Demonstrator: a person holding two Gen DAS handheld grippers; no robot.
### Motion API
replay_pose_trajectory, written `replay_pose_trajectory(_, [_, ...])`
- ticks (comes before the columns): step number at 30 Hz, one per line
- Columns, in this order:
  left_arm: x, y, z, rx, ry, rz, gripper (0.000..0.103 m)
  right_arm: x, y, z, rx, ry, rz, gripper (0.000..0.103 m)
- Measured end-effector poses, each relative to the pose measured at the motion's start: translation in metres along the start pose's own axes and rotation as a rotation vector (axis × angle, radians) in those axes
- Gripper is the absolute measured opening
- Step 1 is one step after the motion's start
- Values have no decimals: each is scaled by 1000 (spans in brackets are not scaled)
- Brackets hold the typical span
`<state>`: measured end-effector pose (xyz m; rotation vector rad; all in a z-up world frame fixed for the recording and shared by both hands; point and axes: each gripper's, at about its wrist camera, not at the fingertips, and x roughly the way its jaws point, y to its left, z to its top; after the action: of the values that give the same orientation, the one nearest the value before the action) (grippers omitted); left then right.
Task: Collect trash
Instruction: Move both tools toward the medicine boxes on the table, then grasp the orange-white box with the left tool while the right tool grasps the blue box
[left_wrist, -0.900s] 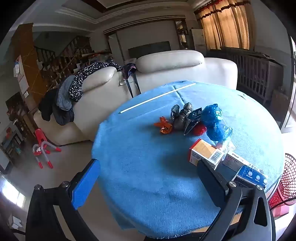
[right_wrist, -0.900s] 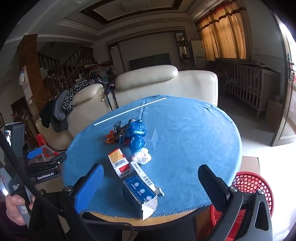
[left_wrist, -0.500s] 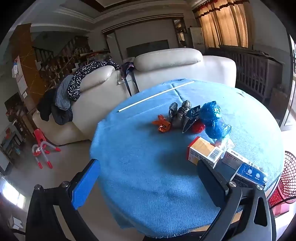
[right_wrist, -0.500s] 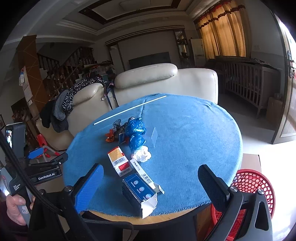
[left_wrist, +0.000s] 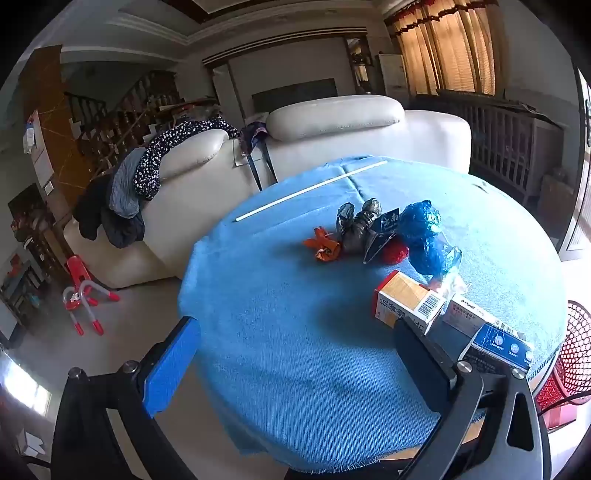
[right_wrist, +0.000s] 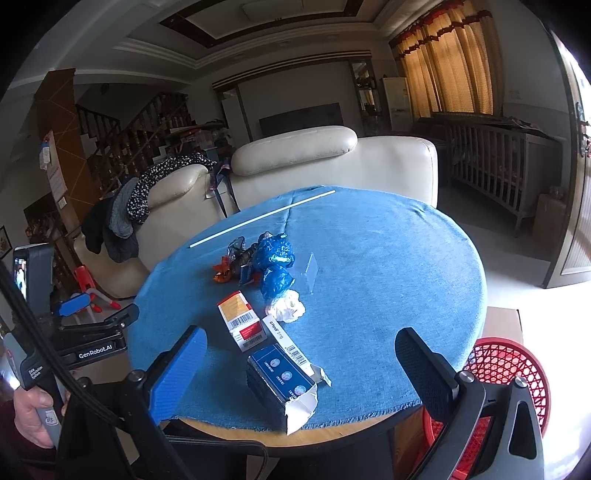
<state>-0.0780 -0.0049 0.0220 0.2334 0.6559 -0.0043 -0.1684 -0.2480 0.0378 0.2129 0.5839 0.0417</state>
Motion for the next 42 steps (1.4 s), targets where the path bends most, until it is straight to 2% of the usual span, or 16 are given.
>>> replay_pose_trajectory(9, [1, -1, -1, 1, 2, -1, 103, 2, 1, 0, 0, 41, 3, 103])
replay_pose_trajectory(12, [2, -2, -1, 1, 5, -3, 103, 4, 2, -1, -7, 31, 5, 103])
replay_pose_trajectory(17, [6, -1, -2, -2, 22, -14, 103, 7, 3, -3, 17, 57, 38, 103])
replay_pose_trajectory(19, [8, 0, -2, -5, 31, -16, 103, 11, 3, -7, 7, 53, 50, 103])
replay_pose_trajectory(22, [15, 1, -3, -13, 55, -25, 103, 23, 5, -15, 0, 93, 92, 103])
replay_pose_trajectory(24, [20, 2, -4, -18, 76, -34, 103, 38, 5, -22, -54, 120, 81, 102])
replay_pose_trajectory(26, [25, 2, -6, -22, 95, -40, 103, 51, 6, -29, -69, 177, 106, 93])
replay_pose_trajectory(28, [30, 2, -7, -26, 115, -47, 103, 67, 6, -34, -94, 240, 127, 80])
replay_pose_trajectory(31, [36, 1, -9, -29, 136, -53, 103, 79, 11, -39, -72, 269, 175, 74])
replay_pose_trajectory(35, [43, -1, -11, -25, 153, -54, 103, 99, 3, -46, -66, 312, 150, 69])
replay_pose_trajectory(37, [47, -2, -12, -24, 164, -56, 103, 111, -4, -48, -60, 351, 136, 59])
replay_pose_trajectory(39, [50, -3, -13, -24, 172, -58, 103, 116, -5, -52, -41, 387, 156, 57])
replay_pose_trajectory(42, [56, -4, -13, -26, 189, -65, 103, 119, 4, -59, -65, 390, 185, 48])
